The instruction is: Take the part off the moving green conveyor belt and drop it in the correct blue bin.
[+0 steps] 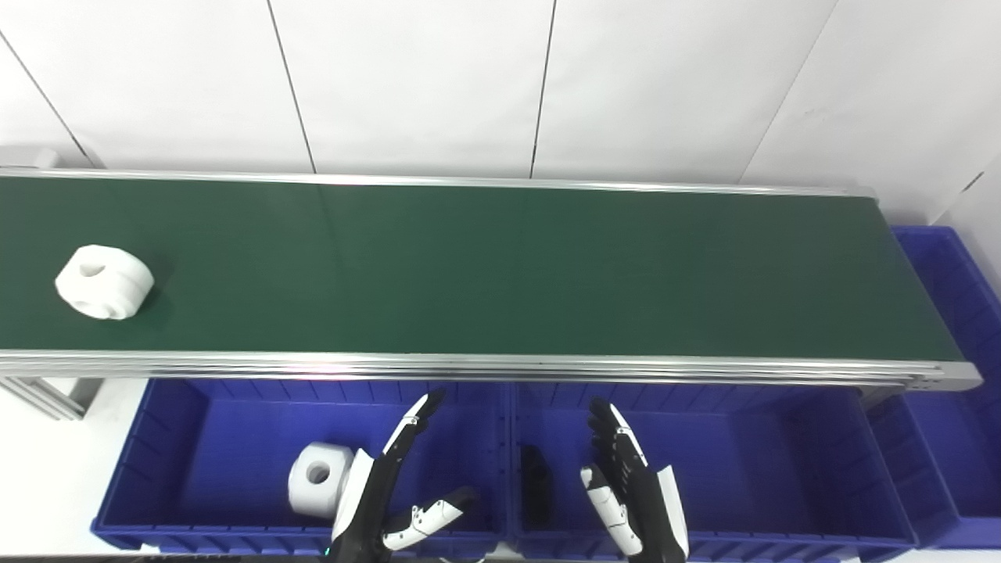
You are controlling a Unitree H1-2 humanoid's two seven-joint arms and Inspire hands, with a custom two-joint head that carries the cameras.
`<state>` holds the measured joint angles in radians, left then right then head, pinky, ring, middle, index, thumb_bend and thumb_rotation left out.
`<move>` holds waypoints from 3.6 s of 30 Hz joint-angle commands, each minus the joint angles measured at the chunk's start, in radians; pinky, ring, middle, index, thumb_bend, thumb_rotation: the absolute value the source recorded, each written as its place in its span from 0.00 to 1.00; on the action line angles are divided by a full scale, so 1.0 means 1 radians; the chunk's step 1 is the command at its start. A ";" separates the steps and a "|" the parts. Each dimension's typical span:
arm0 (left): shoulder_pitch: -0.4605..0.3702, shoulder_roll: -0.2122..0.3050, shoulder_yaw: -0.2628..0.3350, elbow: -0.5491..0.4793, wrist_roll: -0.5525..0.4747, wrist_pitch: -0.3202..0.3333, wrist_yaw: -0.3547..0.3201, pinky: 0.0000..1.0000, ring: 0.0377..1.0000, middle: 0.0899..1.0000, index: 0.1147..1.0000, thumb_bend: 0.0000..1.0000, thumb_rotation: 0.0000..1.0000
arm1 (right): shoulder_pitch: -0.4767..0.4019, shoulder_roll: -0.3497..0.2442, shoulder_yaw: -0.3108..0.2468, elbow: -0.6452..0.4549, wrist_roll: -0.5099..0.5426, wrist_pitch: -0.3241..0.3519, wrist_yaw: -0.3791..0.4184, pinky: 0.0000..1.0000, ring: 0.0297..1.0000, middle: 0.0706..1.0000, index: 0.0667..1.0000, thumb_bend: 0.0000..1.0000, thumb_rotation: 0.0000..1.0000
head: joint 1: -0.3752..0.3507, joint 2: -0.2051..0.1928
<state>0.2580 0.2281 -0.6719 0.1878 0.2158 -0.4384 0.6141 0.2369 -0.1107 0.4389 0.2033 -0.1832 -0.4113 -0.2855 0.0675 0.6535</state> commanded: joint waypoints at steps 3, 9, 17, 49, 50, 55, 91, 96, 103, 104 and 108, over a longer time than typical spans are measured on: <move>-0.013 0.010 -0.005 -0.013 0.000 -0.032 0.011 0.90 0.92 0.92 0.90 0.62 0.70 | -0.013 0.005 0.004 -0.011 -0.001 -0.058 -0.011 0.87 0.90 0.91 0.91 0.63 0.86 | 0.030 -0.013; -0.025 0.000 -0.027 0.007 -0.006 -0.032 0.003 0.90 0.93 0.93 0.90 0.60 0.68 | -0.020 -0.018 0.004 0.010 0.038 -0.059 0.011 0.90 0.93 0.93 0.95 0.60 0.86 | 0.188 -0.063; -0.050 -0.023 -0.044 0.055 -0.006 -0.031 0.018 0.82 0.87 0.88 0.85 0.73 0.61 | -0.035 -0.046 0.028 0.036 -0.006 -0.059 -0.073 0.97 0.93 0.94 0.96 0.60 1.00 | 0.303 -0.120; -0.135 0.092 0.438 -0.402 0.104 0.152 -0.321 0.86 0.91 0.92 0.91 0.67 0.65 | -0.048 -0.065 0.100 0.032 0.006 -0.059 -0.191 0.96 0.94 0.94 0.94 0.60 1.00 | 0.251 -0.138; -0.142 0.088 0.454 -0.399 0.104 0.154 -0.338 0.86 0.91 0.92 0.91 0.67 0.65 | -0.048 -0.065 0.102 0.031 0.004 -0.059 -0.194 0.96 0.94 0.94 0.94 0.60 1.00 | 0.251 -0.138; -0.204 0.104 0.527 -0.406 0.139 0.239 -0.442 0.89 0.93 0.93 0.93 0.64 0.63 | -0.047 -0.067 0.113 0.025 -0.033 -0.059 -0.225 0.93 0.92 0.92 0.93 0.61 1.00 | 0.213 -0.120; -0.572 0.365 0.547 0.053 0.414 0.401 -0.723 0.95 0.98 0.98 0.99 0.77 0.37 | -0.054 -0.061 0.108 0.038 -0.002 -0.059 -0.203 0.92 0.90 0.90 0.92 0.68 0.99 | 0.212 -0.108; -0.574 0.393 0.514 0.052 0.433 0.406 -0.772 0.99 0.98 0.99 1.00 0.78 0.36 | -0.056 -0.059 0.109 0.040 -0.002 -0.059 -0.210 0.91 0.90 0.90 0.91 0.67 0.99 | 0.212 -0.108; -0.568 0.421 0.500 0.013 0.398 0.446 -0.897 0.98 0.98 0.99 1.00 0.82 0.26 | -0.052 -0.059 0.106 0.037 -0.003 -0.059 -0.205 0.91 0.91 0.90 0.92 0.68 1.00 | 0.213 -0.102; -0.566 0.420 0.502 0.010 0.384 0.449 -0.913 0.98 0.98 0.99 0.99 0.82 0.26 | -0.051 -0.058 0.105 0.036 -0.004 -0.059 -0.207 0.91 0.91 0.90 0.92 0.68 1.00 | 0.213 -0.102; -0.570 0.423 0.494 0.011 0.351 0.458 -0.975 0.99 0.99 0.99 0.99 0.82 0.13 | -0.052 -0.060 0.107 0.034 0.001 -0.059 -0.210 0.90 0.90 0.90 0.91 0.68 1.00 | 0.210 -0.099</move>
<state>-0.2769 0.6145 -0.1843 0.2202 0.5878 0.0168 -0.3508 0.1889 -0.1755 0.5477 0.2628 -0.1817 -0.4130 -0.4880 0.2792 0.5538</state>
